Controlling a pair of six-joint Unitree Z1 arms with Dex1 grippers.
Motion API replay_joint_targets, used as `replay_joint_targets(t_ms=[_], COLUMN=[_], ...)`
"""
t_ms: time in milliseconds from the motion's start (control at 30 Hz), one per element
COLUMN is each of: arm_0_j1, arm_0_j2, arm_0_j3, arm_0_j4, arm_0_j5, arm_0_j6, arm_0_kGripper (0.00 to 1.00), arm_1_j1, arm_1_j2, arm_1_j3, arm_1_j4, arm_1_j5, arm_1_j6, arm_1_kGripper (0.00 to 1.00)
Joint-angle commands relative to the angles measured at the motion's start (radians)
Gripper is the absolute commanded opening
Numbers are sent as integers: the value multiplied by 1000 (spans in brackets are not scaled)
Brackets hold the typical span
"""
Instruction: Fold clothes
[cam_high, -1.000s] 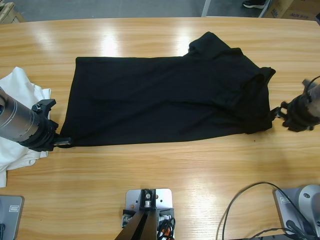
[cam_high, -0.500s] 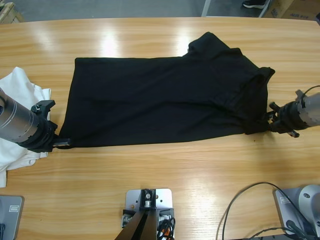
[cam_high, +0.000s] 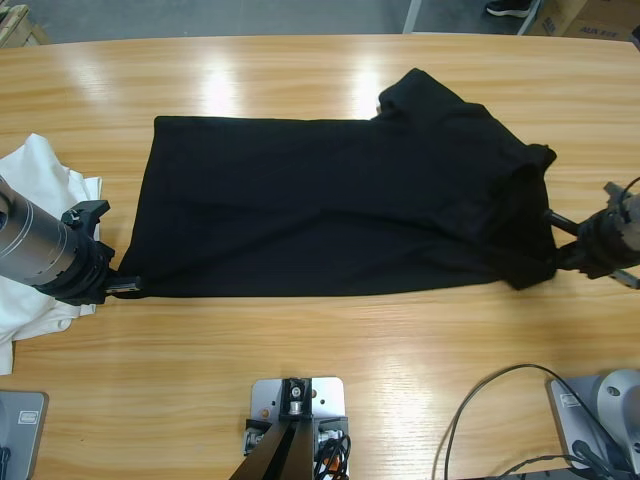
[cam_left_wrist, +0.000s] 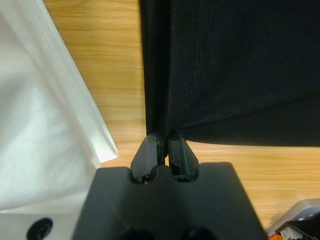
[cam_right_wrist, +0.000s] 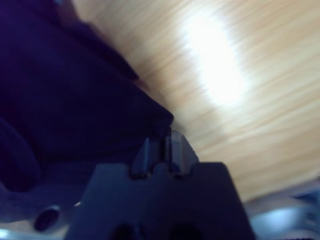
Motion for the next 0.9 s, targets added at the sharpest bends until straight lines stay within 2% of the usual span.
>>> replay_joint_targets(t_ms=[33,300,400,433,467,533,567,667,767,900], arm_0_j1=[-22,-27,-27,-27,-27,-27,-27,-27,-32,-33], arm_0_j2=[-4,-17,-17,-16,-15,-13,-11,-11,-11,-19], arm_0_j3=[33,37,37,37,37,37,37,38,38,38], arm_0_j4=[12,18,18,18,18,17,16,18,17,18], arm_0_j5=[-30,-72,-81,-84,-85,-86,-86,-87,-87,-86], arm_0_j6=[-8,3,7,7,7,7,7,5,-3,-6], arm_0_kGripper=[0,0,0,0,0,0,0,0,0,0], arm_1_j1=[-15,-47,-47,-47,-47,-47,-47,-47,-47,-40], arm_1_j2=[50,124,112,93,66,-5,-36,-80,-88,-109], arm_1_j3=[-79,-83,-81,-88,-98,-115,-133,-222,-282,-312], arm_1_j4=[120,65,-61,-78,-77,-66,-39,148,250,181], arm_1_j5=[-136,-184,-189,-190,-200,-219,-230,-318,-314,-97], arm_1_j6=[-131,-273,-416,-437,-439,-448,-450,-427,-394,-410], arm_1_kGripper=[0,0,0,200,542,870,954,996,1000,989])
